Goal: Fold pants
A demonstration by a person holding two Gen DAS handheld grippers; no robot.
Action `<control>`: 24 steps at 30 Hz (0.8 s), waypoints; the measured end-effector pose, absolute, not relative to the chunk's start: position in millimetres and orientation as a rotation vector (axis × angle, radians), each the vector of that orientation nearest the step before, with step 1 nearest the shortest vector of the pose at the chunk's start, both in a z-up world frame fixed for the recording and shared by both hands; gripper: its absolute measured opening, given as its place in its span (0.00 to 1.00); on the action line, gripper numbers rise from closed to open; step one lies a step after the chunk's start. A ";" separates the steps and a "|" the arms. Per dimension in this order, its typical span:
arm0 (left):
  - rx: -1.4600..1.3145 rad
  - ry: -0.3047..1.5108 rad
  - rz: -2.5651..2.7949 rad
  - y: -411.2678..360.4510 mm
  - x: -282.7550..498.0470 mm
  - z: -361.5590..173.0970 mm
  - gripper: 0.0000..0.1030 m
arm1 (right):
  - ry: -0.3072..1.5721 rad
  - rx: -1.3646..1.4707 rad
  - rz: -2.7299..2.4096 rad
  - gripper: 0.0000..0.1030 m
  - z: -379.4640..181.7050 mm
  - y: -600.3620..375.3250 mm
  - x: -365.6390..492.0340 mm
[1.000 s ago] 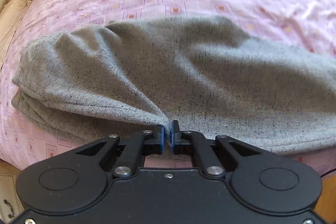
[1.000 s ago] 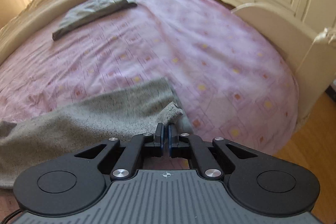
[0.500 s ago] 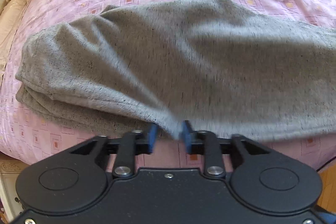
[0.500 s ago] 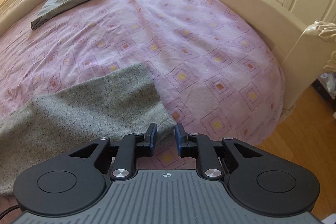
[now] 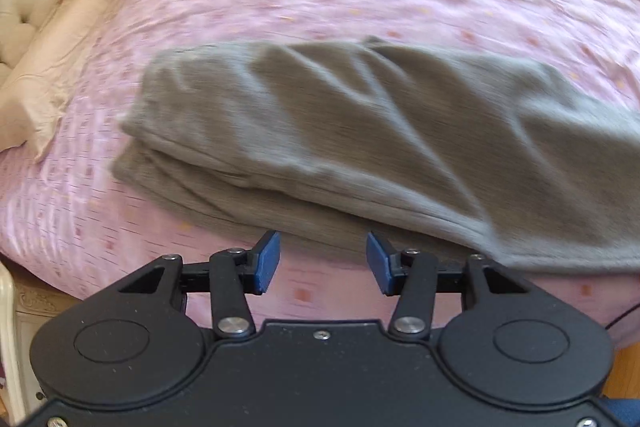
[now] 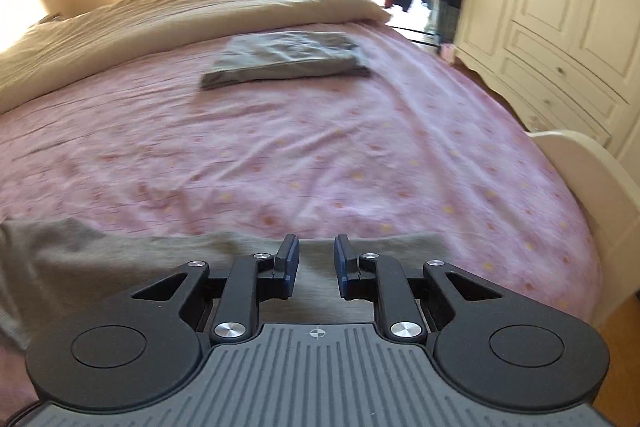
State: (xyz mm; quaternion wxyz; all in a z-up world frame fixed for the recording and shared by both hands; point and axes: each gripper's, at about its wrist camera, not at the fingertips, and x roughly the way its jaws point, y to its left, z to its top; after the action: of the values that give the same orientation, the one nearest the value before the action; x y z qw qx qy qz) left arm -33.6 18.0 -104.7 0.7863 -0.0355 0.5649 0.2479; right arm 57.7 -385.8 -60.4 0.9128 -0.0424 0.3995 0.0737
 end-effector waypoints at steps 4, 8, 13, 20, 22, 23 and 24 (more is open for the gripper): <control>-0.030 1.209 0.569 83.8 -42.3 -104.3 0.55 | 0.841 -0.129 0.323 0.20 -59.7 -308.2 39.3; 0.008 1.207 0.574 145.8 -46.2 -107.6 0.58 | 0.906 -0.154 0.466 0.20 -64.7 -223.7 16.9; 0.029 1.208 0.538 211.2 -40.7 -117.5 0.62 | 0.950 -0.255 0.633 0.20 -81.5 -115.3 -13.5; -0.029 1.204 0.445 267.1 -25.3 -116.9 0.72 | 0.951 -0.472 0.769 0.21 -105.0 -14.5 -44.0; -0.062 1.213 0.399 275.7 -19.4 -118.2 0.77 | 0.931 -0.552 0.791 0.22 -109.8 3.3 -51.0; -0.067 1.219 0.377 277.4 -16.4 -120.0 0.77 | 0.921 -0.589 0.801 0.23 -111.7 8.8 -53.8; -0.066 1.226 0.353 278.7 -12.8 -122.0 0.77 | 0.908 -0.632 0.812 0.24 -114.1 14.3 -57.1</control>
State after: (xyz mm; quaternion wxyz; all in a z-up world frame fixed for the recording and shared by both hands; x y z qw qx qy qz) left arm -12.8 278.7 -122.0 0.8029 -0.0308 0.5721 0.1647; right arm -57.1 14.3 -114.1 0.7736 -0.2919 0.4192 0.3750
